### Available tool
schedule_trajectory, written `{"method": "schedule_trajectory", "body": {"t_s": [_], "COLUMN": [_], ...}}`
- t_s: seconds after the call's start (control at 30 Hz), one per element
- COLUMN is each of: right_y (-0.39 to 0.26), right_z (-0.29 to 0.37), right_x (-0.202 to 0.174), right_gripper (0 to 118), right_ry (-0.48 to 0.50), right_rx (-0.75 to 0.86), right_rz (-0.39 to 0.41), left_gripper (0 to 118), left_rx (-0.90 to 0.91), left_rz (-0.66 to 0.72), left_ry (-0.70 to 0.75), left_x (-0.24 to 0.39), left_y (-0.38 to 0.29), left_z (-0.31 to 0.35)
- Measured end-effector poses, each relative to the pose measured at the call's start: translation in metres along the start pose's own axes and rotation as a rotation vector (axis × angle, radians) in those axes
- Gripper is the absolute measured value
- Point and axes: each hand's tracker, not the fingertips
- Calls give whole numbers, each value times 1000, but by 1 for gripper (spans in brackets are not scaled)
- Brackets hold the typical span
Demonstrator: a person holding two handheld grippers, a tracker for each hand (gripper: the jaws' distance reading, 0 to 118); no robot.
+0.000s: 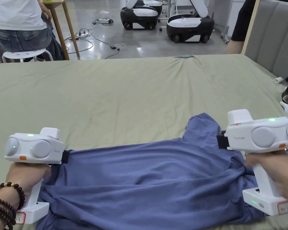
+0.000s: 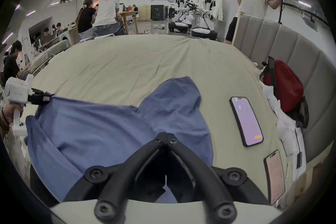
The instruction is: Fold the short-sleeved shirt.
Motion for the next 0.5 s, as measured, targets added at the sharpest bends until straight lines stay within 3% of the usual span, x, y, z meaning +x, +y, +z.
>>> {"method": "schedule_trajectory", "body": {"t_s": [0.1,0.13,0.2,0.23,0.27,0.37,0.5], "right_y": [31,39,52,54,56,49,26], "right_z": [-22,-33,-60,-74,-91,-122,-148], "right_x": [9,12,17,19,24,37,46], "right_gripper": [3,16,90,111,115,91,79], "right_ry": [-9,-5,-13,-28,-39,-54,-71], "right_rx": [-7,-28,-98,-123,-142,-227,-335], "right_rz": [-2,-6,-9,-7,-2,-57,-68], "left_gripper": [1,1,1,1,1,1,1], "left_rx": [9,15,17,17,19,24,21], "left_rz": [15,38,53,58,63,54,37], "left_ry": [0,-8,-21,-30,-36,-33,-29], "left_x": [-3,-5,-8,-9,-9,-8,-9], "left_y": [-2,-2,-4,-4,-3,-3,-1], "left_z": [0,2,6,7,7,7,-3]}}
